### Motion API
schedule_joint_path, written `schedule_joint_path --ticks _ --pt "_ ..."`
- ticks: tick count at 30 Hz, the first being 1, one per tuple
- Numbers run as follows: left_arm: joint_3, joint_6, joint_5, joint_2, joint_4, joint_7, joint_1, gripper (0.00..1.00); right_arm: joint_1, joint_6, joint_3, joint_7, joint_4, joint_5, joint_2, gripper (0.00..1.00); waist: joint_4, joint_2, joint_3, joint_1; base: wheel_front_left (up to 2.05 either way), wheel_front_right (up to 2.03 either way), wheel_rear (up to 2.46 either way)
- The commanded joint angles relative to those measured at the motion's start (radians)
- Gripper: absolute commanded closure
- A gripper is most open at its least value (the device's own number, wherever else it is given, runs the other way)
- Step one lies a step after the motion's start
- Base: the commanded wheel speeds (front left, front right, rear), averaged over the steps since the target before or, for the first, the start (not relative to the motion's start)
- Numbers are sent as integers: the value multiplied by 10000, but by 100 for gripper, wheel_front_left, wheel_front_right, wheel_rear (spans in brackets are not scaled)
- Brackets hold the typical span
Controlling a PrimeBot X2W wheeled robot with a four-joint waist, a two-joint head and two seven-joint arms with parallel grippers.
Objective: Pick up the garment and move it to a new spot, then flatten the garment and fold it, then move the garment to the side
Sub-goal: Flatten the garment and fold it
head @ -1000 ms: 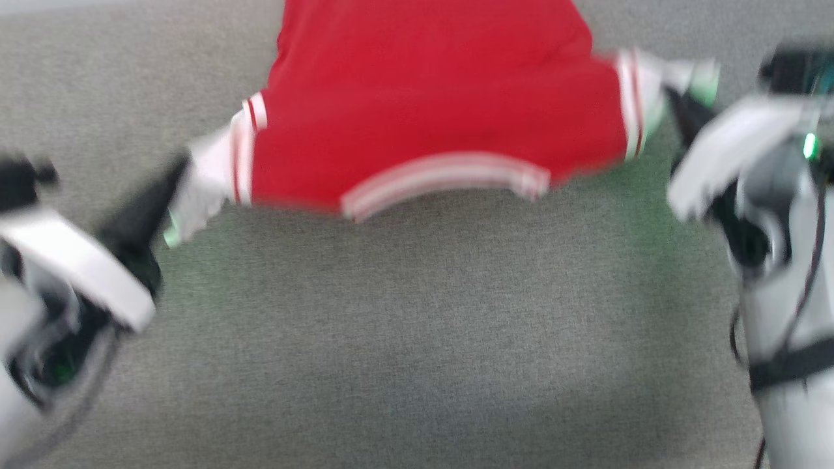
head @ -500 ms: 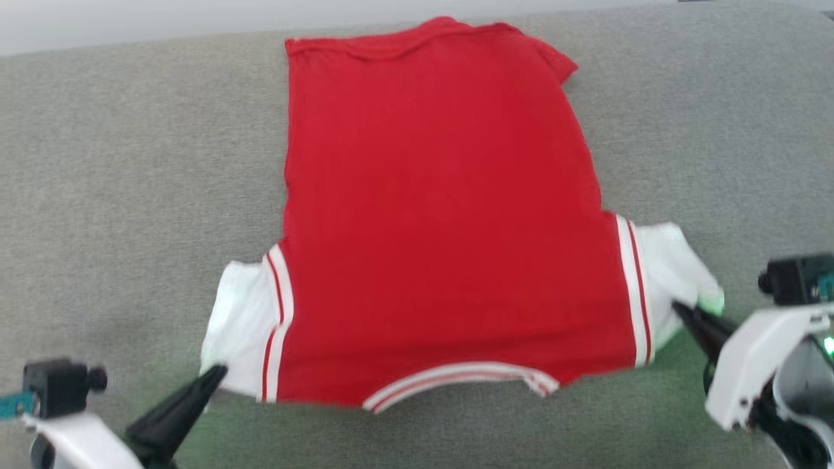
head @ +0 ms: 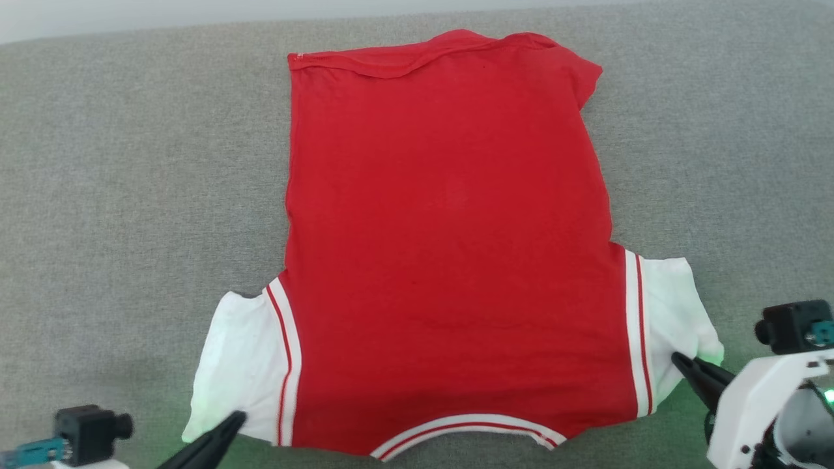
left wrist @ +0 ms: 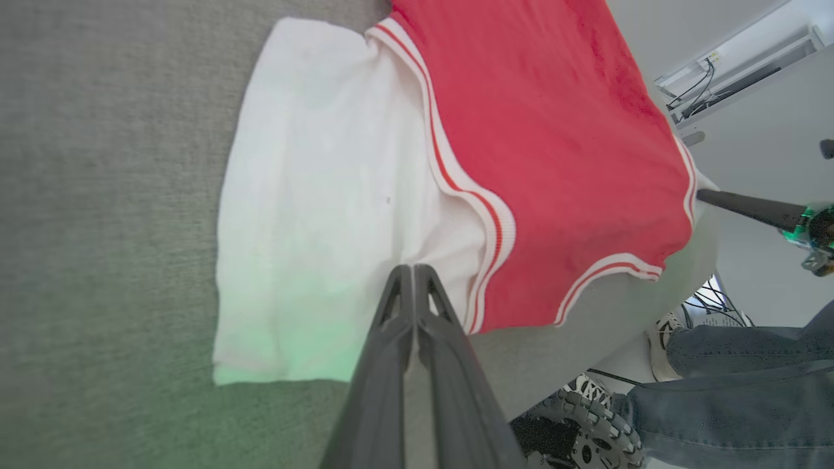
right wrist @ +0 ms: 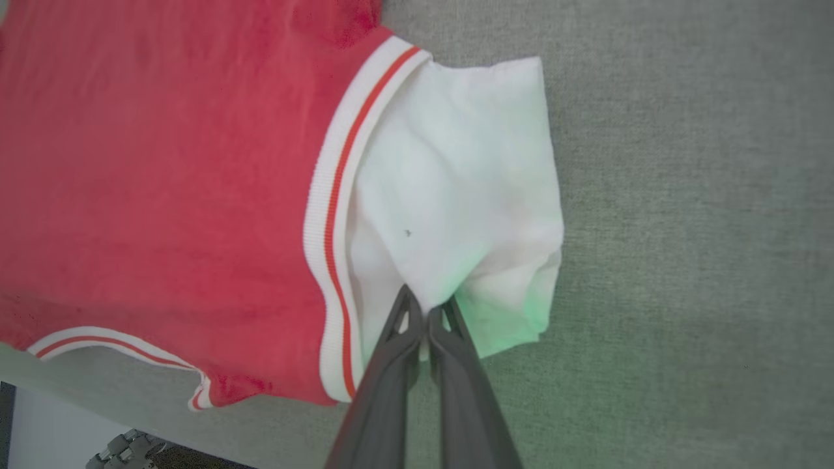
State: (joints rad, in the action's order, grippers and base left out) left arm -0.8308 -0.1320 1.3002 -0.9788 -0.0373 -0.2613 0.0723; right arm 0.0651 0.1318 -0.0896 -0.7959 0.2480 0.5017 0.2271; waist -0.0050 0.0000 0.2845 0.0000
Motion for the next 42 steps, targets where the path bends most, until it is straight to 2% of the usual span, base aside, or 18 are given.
schedule_joint_path --ticks 1,10,11,12,13,14,21,27,30,35,38,42 --pt "-103 26 -123 69 127 -51 202 100 -181 -21 58 86 -184 -88 17 100 9 0 18 0 0 0 0" --pt "-916 26 -211 597 1017 -50 1043 100 -631 -21 638 563 -1543 -591 161 100 85 0 134 0 0 0 0" --pt "-957 26 -191 610 1065 -50 1085 100 -670 -20 696 629 -1624 -635 174 93 81 0 148 0 0 0 0" --pt "-977 26 -167 626 1078 -50 1114 100 -694 -20 726 711 -1668 -685 198 70 79 0 165 0 0 0 0" --pt "-999 26 -138 630 1094 -50 1135 100 -721 -21 742 795 -1678 -769 223 12 73 0 181 0 0 0 0" --pt "-1012 26 -130 629 1112 -50 1162 100 -742 -21 758 842 -1661 -789 248 0 66 0 196 0 0 0 0" --pt "-1027 26 -197 639 947 -50 1253 100 -1400 -17 67 645 -680 -484 403 0 101 0 322 0 0 0 0" --pt "-1083 26 -276 674 680 -50 1576 100 -3304 -15 -383 -98 -458 -846 536 0 406 0 703 0 0 0 0" --pt "-1077 26 -242 667 540 -50 1712 100 -4945 -15 -369 -524 -1119 -1042 438 0 531 0 1021 0 0 0 0" --pt "-1314 26 -402 699 367 -50 2266 100 -7510 -15 -95 -1274 -2937 -1915 642 0 1082 0 1652 0 0 0 0" --pt "-1416 26 -426 770 281 -50 2618 100 -8764 -15 45 -1729 -4000 -2512 699 0 1417 0 1999 0 0 0 0" --pt "-1464 26 -550 954 195 -50 2958 100 -10131 -15 -231 -1949 -5293 -3109 455 0 1845 0 2367 0 0 0 0"
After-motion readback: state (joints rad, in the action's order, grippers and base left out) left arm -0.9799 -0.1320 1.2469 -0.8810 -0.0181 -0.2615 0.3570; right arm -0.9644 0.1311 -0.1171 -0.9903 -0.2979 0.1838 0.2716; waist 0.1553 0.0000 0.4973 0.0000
